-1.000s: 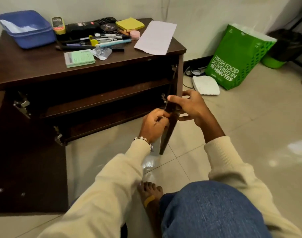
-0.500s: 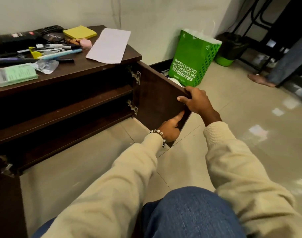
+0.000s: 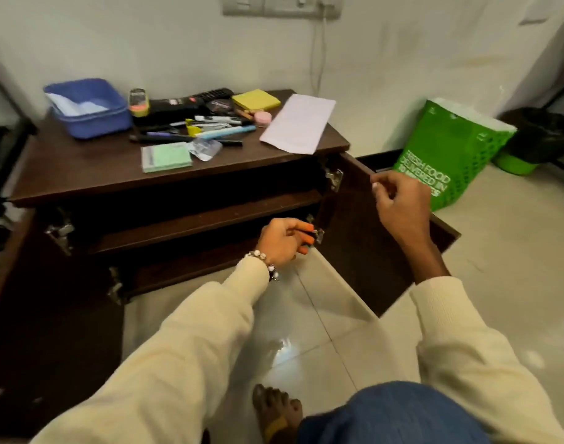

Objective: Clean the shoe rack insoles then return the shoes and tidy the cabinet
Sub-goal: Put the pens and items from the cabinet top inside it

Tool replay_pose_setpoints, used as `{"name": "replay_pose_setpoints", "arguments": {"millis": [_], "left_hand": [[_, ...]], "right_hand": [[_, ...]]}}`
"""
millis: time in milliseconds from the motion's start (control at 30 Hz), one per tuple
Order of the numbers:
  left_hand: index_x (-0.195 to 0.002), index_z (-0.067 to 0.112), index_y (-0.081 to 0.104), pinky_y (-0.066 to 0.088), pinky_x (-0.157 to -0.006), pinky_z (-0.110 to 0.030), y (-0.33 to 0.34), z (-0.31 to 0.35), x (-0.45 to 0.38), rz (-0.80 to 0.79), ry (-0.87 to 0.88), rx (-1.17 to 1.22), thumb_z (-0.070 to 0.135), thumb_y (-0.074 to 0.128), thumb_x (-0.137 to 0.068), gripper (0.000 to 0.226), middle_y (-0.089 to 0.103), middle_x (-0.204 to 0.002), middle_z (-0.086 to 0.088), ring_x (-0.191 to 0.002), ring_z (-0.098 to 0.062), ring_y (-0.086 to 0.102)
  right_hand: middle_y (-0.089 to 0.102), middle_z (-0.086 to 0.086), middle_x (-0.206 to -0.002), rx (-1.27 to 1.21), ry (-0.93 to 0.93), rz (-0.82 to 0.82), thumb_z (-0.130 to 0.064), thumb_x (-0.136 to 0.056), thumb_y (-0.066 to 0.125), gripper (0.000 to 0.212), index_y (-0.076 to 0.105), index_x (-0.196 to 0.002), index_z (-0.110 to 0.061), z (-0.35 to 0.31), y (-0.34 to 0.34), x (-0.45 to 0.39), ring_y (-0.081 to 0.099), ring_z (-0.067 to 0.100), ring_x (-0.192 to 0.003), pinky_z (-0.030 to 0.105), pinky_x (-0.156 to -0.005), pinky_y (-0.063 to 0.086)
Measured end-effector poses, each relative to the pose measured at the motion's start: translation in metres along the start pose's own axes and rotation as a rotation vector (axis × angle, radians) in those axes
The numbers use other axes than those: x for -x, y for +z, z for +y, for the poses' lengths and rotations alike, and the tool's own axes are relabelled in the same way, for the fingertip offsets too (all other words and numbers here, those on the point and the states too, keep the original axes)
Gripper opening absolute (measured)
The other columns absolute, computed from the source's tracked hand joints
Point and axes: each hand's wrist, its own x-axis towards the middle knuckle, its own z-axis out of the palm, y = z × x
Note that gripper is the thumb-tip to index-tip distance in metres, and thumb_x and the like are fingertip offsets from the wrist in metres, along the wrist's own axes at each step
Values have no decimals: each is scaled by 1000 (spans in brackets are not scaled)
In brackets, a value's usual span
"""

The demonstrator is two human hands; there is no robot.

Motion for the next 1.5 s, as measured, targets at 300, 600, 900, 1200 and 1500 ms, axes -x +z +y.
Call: {"name": "replay_pose_setpoints", "arguments": {"millis": [300, 600, 900, 1200, 1500], "left_hand": [[-82, 18, 68, 50, -51, -22, -177, 10, 2, 599, 16, -18, -2, 48, -91, 30, 71, -77, -4, -55, -11, 61], [-126, 14, 57, 39, -98, -40, -236, 26, -25, 758, -31, -848, 44, 62, -89, 48, 49, -127, -15, -117, -34, 47], [-128, 15, 56, 34, -101, -49, -226, 38, -46, 719, -330, -822, 88, 50, -63, 98, 38, -139, -15, -128, -37, 38], [-125, 15, 57, 32, -101, -52, -222, 42, -45, 693, -390, -815, 76, 66, -60, 89, 38, -138, -19, -128, -41, 35], [-136, 8, 47, 41, -93, -32, -221, 12, 39, 833, 125, -601, 61, 58, -61, 92, 42, -123, -11, -110, -29, 51]], "right_hand": [[72, -3, -83, -300, -202, -531, -18, -86, 68, 11, 73, -96, -17, -116, 94, -31, 65, 2, -76, 20, -76, 52], [67, 8, -93, -110, -102, -404, -40, -83, 68, 35, 65, -94, -6, -192, 196, -66, 60, 23, -91, 42, -83, 49], [60, 10, -114, -42, -3, -365, -49, -80, 68, 53, 58, -111, -8, -201, 218, -62, 52, 28, -111, 43, -88, 45], [68, -1, -87, -490, 307, -379, -11, -77, 76, 24, 70, -100, -12, -200, 203, -62, 64, 8, -79, 23, -68, 55], [62, 5, -69, -1226, 799, -470, 0, -84, 62, 10, 63, -83, -10, -196, 157, -23, 54, 11, -56, 23, -51, 47]]}}
